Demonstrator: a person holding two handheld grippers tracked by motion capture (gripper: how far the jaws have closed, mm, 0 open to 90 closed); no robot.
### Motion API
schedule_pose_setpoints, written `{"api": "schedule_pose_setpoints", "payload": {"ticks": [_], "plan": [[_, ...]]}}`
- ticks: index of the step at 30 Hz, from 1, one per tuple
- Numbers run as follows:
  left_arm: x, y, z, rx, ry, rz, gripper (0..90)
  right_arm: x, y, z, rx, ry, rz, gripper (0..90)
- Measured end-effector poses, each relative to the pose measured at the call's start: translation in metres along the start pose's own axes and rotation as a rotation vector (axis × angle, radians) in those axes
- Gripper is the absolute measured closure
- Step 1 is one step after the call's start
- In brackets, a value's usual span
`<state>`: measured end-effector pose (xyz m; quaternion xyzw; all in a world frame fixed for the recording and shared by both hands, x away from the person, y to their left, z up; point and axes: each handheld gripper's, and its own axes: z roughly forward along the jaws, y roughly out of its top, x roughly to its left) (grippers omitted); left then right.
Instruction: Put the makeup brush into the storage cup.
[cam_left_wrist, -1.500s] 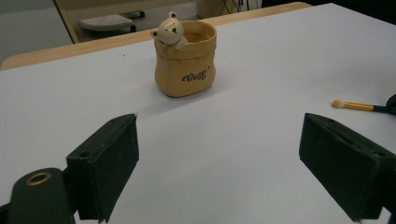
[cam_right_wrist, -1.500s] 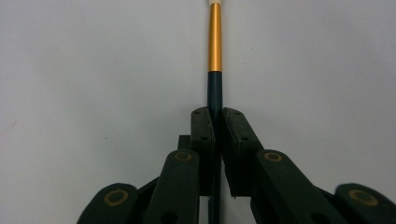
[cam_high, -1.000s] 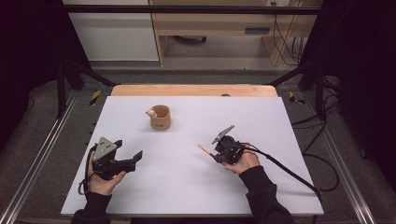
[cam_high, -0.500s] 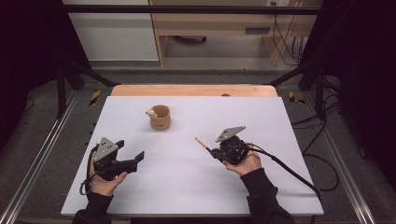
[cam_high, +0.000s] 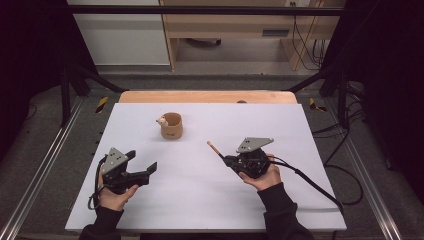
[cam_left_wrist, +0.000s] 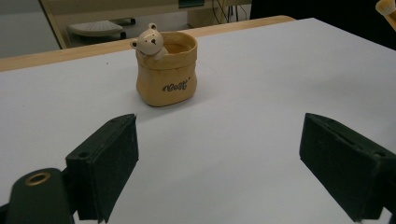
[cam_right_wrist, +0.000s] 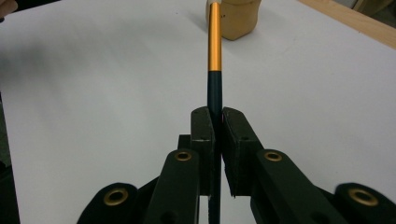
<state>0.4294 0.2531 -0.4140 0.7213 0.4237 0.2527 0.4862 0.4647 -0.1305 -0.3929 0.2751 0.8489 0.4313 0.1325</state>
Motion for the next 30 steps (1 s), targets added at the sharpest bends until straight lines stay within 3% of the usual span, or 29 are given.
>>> {"api": "schedule_pose_setpoints", "payload": {"ticks": [11, 18, 30], "plan": [[-0.009, 0.005, 0.000, -0.024, -0.028, -0.015, 11.4, 0.004, -0.004, -0.003, -0.094, 0.002, 0.008, 83.9], [-0.016, 0.017, 0.000, -0.049, -0.043, -0.012, 11.5, 0.005, -0.006, -0.005, -0.137, 0.002, 0.017, 83.9], [-0.029, 0.032, 0.008, -0.075, -0.079, -0.020, 11.6, 0.007, -0.007, -0.006, -0.169, 0.011, 0.023, 83.9]]}}
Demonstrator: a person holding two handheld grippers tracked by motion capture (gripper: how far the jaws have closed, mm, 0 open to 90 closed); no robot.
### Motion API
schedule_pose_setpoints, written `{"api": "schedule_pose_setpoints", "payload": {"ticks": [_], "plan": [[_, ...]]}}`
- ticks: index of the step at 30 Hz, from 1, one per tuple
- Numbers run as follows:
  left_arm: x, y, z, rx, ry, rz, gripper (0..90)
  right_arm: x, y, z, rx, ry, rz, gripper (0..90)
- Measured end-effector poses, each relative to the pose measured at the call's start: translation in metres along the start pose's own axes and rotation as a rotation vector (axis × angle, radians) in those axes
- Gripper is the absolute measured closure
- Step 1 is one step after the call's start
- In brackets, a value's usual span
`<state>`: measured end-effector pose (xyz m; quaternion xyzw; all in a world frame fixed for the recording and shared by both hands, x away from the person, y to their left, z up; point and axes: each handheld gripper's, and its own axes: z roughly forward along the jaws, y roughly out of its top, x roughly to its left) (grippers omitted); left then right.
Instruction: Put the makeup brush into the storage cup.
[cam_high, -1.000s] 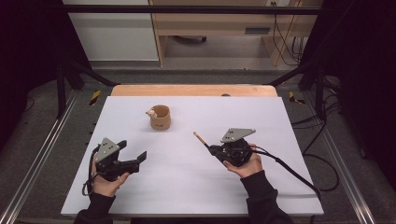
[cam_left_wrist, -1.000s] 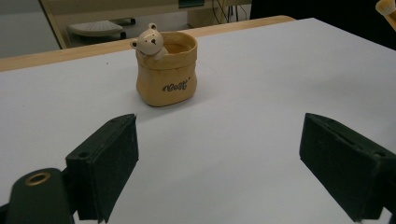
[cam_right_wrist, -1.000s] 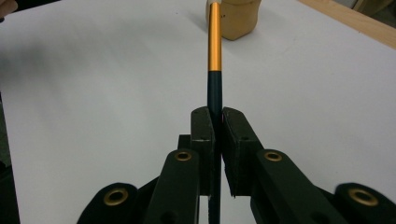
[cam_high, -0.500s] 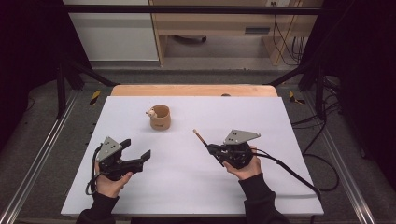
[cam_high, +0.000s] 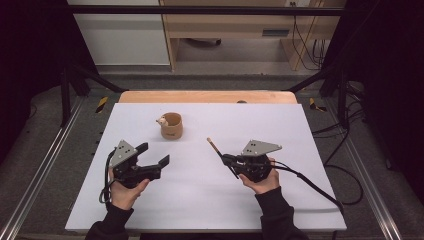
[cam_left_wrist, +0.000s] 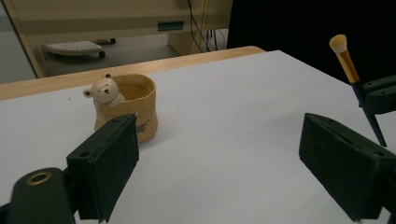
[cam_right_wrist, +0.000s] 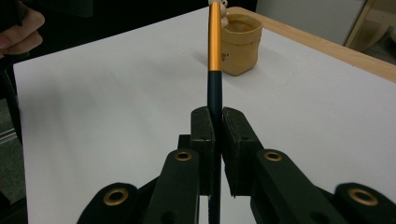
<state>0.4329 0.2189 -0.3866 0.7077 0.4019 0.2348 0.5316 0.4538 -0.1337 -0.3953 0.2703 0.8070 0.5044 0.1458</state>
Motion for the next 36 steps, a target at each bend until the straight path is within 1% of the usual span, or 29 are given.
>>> {"api": "schedule_pose_setpoints", "payload": {"ticks": [4, 10, 11, 12, 13, 15, 18, 19, 24, 25, 27, 31, 33, 36], "plan": [[-0.005, 0.003, 0.006, -0.001, -0.011, -0.001, 11.6, 0.001, -0.001, 0.002, 0.002, 0.004, 0.003, 83.9], [-0.016, 0.008, 0.014, -0.016, -0.038, -0.006, 11.7, 0.001, -0.002, 0.003, -0.005, 0.007, 0.005, 83.9], [-0.016, 0.008, 0.014, -0.016, -0.038, -0.006, 11.7, 0.001, -0.002, 0.003, -0.005, 0.007, 0.005, 83.9], [-0.019, 0.009, 0.017, -0.016, -0.045, -0.003, 11.7, 0.002, -0.002, 0.003, -0.006, 0.009, 0.006, 83.9], [-0.019, 0.009, 0.017, -0.016, -0.045, -0.003, 11.7, 0.002, -0.002, 0.003, -0.006, 0.009, 0.006, 83.9], [-0.024, 0.011, 0.021, -0.021, -0.058, -0.006, 11.7, 0.002, -0.003, 0.003, -0.006, 0.006, 0.005, 83.9], [-0.027, 0.012, 0.024, -0.022, -0.065, -0.007, 11.8, 0.002, -0.003, 0.003, -0.008, 0.006, 0.005, 83.9], [-0.031, 0.012, 0.027, -0.024, -0.072, -0.009, 11.8, 0.002, -0.003, 0.003, -0.009, 0.008, 0.006, 83.9], [-0.036, 0.014, 0.031, -0.026, -0.088, -0.007, 12.1, 0.003, -0.004, 0.003, -0.014, 0.009, 0.009, 83.9], [-0.039, 0.014, 0.033, -0.028, -0.095, -0.009, 12.1, 0.003, -0.004, 0.003, -0.018, 0.009, 0.009, 83.9], [-0.041, 0.015, 0.034, -0.027, -0.100, -0.007, 12.2, 0.003, -0.005, 0.003, -0.018, 0.009, 0.012, 83.9], [-0.047, 0.015, 0.039, -0.029, -0.111, -0.007, 12.4, 0.003, -0.005, 0.003, -0.018, 0.009, 0.012, 83.9], [-0.049, 0.014, 0.041, -0.023, -0.111, 0.000, 12.4, 0.003, -0.005, 0.003, -0.019, 0.008, 0.012, 83.9], [-0.051, 0.014, 0.043, -0.022, -0.116, -0.002, 12.5, 0.003, -0.005, 0.003, -0.022, 0.008, 0.014, 83.9]]}}
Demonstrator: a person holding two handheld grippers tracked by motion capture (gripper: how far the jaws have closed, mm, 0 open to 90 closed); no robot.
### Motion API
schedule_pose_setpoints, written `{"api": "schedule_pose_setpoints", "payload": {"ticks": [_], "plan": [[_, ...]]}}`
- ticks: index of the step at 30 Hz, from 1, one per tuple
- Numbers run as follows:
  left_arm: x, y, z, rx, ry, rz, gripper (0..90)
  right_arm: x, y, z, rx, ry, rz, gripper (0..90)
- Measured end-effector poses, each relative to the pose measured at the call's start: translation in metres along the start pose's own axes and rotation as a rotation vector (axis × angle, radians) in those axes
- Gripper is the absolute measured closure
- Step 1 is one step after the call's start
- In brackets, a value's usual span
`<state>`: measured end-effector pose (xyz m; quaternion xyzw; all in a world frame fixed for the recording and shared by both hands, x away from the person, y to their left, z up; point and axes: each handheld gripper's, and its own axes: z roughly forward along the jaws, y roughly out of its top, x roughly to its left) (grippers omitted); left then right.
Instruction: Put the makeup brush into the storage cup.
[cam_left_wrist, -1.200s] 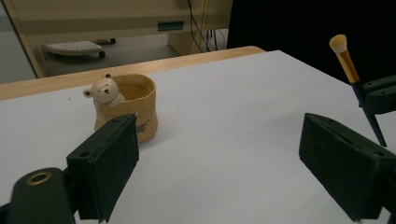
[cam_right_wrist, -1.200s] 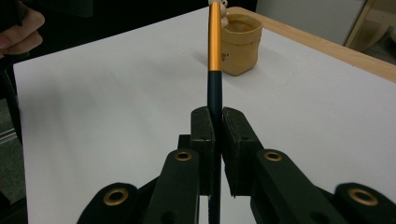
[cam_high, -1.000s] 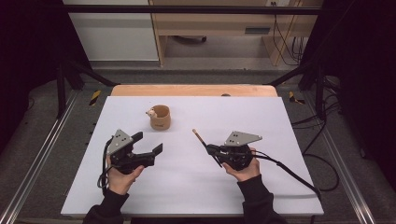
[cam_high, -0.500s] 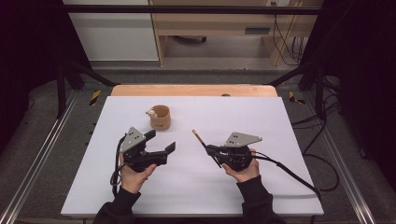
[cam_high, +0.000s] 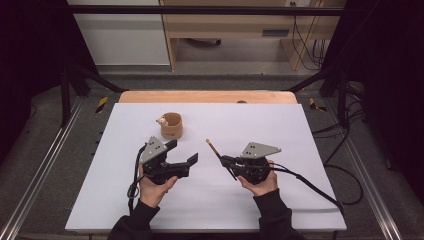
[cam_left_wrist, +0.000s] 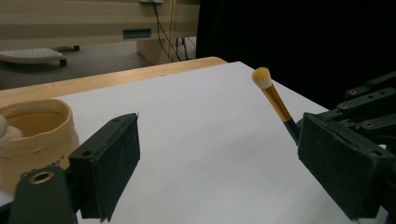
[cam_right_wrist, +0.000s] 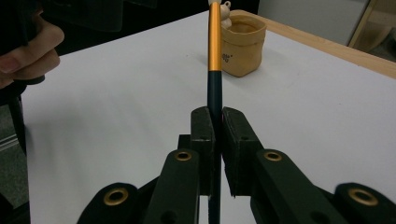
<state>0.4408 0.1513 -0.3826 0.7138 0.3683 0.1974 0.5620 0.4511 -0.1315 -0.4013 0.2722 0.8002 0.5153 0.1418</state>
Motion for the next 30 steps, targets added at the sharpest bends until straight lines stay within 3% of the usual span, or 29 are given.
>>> {"api": "schedule_pose_setpoints", "payload": {"ticks": [10, 23, 30], "plan": [[-0.009, -0.001, 0.009, -0.003, -0.025, -0.008, 14.5, 0.001, -0.001, 0.002, -0.001, 0.003, -0.001, 83.9], [-0.022, -0.006, 0.027, -0.028, -0.067, -0.059, 20.1, 0.002, -0.001, 0.002, -0.003, 0.009, -0.001, 83.9], [-0.026, -0.008, 0.033, -0.020, -0.069, -0.063, 24.7, 0.003, -0.002, 0.003, -0.008, 0.015, -0.002, 83.9]]}}
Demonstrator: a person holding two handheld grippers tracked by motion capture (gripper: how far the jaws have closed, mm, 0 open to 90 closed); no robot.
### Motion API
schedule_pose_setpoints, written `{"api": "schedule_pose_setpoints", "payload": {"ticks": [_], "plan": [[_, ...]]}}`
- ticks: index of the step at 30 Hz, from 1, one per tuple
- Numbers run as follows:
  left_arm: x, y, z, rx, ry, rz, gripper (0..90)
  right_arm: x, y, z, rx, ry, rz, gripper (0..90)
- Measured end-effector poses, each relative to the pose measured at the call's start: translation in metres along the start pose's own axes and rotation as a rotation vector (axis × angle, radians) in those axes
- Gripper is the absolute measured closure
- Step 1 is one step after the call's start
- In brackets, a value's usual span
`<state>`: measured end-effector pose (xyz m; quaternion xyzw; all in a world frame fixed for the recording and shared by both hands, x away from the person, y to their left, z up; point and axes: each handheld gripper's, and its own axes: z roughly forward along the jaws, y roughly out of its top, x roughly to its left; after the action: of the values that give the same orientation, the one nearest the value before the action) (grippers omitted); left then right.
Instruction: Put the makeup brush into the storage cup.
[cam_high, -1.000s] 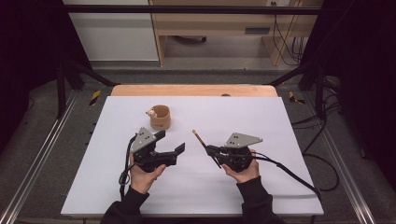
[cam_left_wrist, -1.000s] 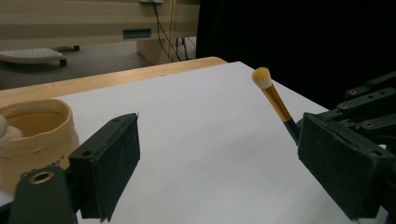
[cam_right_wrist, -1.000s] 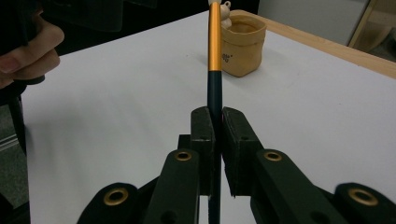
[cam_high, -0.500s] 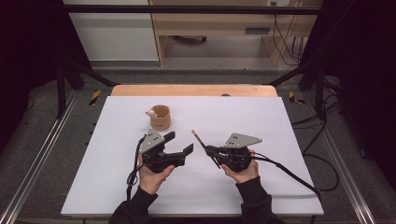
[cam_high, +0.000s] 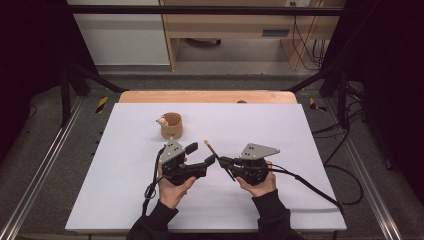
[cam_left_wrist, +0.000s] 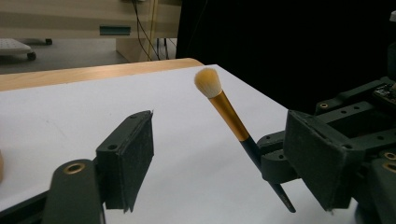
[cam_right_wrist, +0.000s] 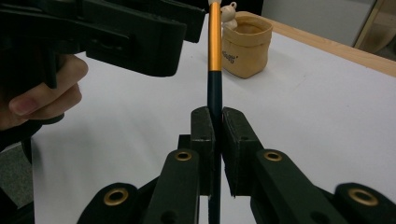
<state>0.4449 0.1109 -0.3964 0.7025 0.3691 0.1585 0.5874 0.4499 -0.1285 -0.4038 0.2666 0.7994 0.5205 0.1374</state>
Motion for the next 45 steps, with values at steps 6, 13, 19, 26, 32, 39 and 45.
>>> {"api": "schedule_pose_setpoints", "payload": {"ticks": [6, 13, 19, 26, 32, 39, 45], "plan": [[-0.002, -0.001, 0.004, -0.005, 0.002, -0.011, 33.5, 0.001, -0.001, 0.001, 0.002, 0.004, -0.001, 83.9], [-0.003, -0.003, 0.007, 0.002, -0.006, -0.023, 43.8, 0.002, -0.001, 0.002, 0.000, 0.007, -0.003, 83.9], [-0.005, -0.004, 0.010, 0.011, -0.026, -0.040, 55.0, 0.002, -0.001, 0.002, -0.002, 0.010, -0.003, 83.9], [-0.006, -0.004, 0.012, 0.011, -0.039, -0.072, 61.2, 0.003, -0.001, 0.003, -0.005, 0.014, -0.002, 83.9], [-0.008, -0.005, 0.012, -0.009, -0.035, -0.107, 66.0, 0.003, -0.001, 0.003, -0.009, 0.016, -0.001, 83.9], [-0.008, -0.007, 0.013, -0.021, -0.015, -0.153, 72.8, 0.003, -0.002, 0.003, -0.010, 0.014, -0.001, 83.9], [-0.009, -0.008, 0.012, -0.034, -0.026, -0.169, 77.2, 0.004, -0.002, 0.004, -0.011, 0.013, -0.001, 83.9]]}}
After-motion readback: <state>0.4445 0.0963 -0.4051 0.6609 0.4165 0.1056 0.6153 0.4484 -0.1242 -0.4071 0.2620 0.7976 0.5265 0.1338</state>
